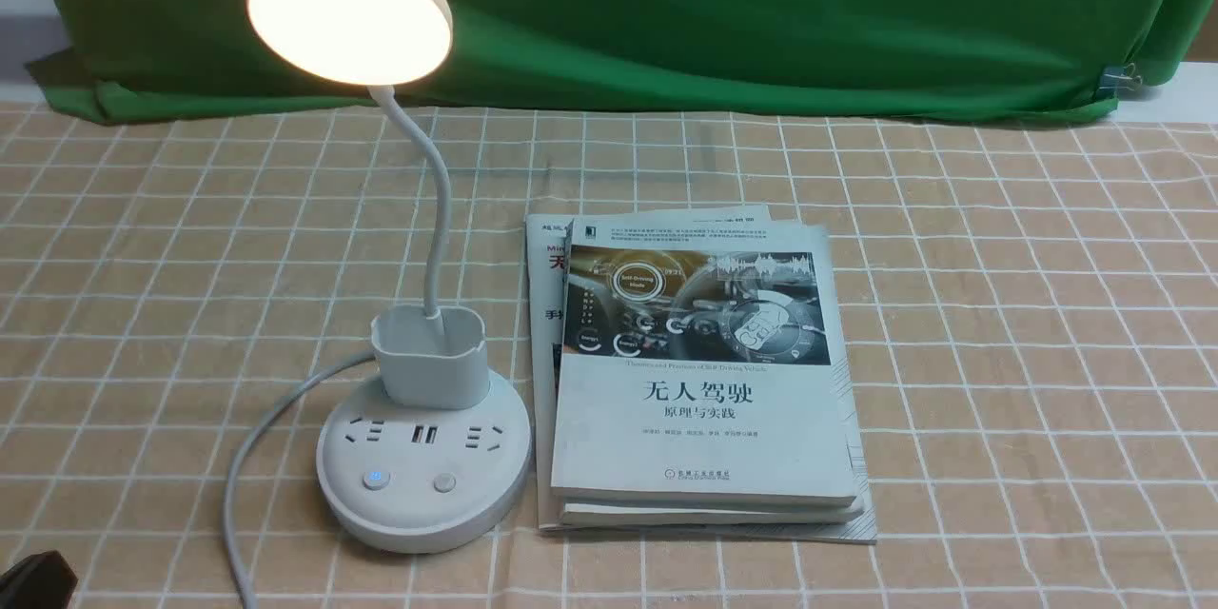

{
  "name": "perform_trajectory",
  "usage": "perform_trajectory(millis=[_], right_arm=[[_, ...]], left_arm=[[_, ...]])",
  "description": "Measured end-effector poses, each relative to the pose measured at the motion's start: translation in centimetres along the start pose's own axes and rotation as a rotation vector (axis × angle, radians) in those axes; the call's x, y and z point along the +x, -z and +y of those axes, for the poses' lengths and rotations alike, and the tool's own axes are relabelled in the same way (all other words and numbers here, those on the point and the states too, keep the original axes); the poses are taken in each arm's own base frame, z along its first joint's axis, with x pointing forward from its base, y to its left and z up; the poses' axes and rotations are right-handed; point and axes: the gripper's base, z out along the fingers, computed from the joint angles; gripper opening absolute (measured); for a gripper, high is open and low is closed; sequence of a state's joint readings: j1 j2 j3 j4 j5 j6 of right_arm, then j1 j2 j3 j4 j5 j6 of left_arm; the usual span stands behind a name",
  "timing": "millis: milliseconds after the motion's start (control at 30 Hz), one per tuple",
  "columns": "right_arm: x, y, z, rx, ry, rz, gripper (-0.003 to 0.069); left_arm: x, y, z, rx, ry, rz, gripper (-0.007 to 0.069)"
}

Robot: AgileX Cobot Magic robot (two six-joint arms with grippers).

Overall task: Turn off the desk lamp on the light coffee tablecloth by hand.
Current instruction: 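Press the power button on the round power strip under the lamp with the left gripper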

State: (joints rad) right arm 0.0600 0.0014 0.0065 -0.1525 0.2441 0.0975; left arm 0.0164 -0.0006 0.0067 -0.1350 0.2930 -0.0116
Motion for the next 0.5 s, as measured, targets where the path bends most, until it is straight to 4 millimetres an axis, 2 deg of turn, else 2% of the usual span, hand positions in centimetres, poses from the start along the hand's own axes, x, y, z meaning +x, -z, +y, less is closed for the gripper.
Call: perform_trajectory(millis=[500], right_arm=[[0.0,0.0,0.0,0.0,0.0,0.0,0.0242]], left_arm=[[0.0,0.0,0.04,-0.005,-0.027,0.0,0.0]])
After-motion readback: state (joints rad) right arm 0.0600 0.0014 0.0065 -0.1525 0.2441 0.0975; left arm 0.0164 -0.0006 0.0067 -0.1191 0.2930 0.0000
